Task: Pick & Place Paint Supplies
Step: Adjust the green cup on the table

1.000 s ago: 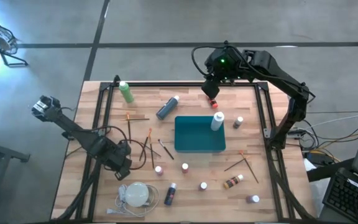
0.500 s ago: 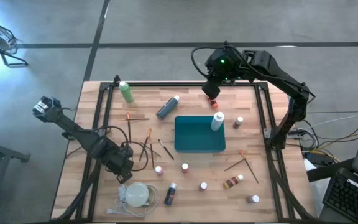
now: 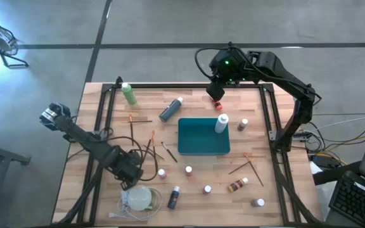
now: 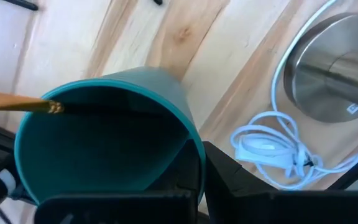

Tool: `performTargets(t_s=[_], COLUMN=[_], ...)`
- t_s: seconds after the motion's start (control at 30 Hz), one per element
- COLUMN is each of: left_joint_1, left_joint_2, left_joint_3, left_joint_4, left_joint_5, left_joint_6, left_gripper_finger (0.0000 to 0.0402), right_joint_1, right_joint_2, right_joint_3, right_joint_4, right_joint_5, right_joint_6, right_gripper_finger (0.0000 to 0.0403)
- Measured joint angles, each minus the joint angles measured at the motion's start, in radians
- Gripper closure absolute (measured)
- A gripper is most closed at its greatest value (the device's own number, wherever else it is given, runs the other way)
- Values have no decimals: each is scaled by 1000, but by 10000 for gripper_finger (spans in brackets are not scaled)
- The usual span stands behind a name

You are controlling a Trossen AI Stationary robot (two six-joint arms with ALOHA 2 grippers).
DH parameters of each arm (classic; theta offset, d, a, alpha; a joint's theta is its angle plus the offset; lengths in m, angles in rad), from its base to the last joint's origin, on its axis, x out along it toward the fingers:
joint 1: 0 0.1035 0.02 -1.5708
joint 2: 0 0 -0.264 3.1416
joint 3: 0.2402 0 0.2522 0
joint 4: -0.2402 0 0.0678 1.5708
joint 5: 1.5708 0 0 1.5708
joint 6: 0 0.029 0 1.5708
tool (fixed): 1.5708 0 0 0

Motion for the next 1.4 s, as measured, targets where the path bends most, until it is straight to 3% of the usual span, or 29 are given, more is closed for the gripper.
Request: performTargets(t_s=[0.63, 1.13, 1.4], left_joint_1=[-2, -2, -2], left_joint_2=[2, 3, 1], left_joint_3=[0, -2, -2], left_joint_4=[26, 33, 29], left_joint_5=[11, 34, 58], left_joint_6=[-11, -5, -16], left_gripper_finger=[384, 330, 268], right_joint_1=[0, 0, 0], right_joint_2=[0, 0, 0], right_joint_3=[0, 0, 0], right_joint_4=[-17, -21, -22], right_joint_5=[0, 0, -1], right_joint_6=[-3, -1, 0], right_gripper_finger=[236, 220, 226])
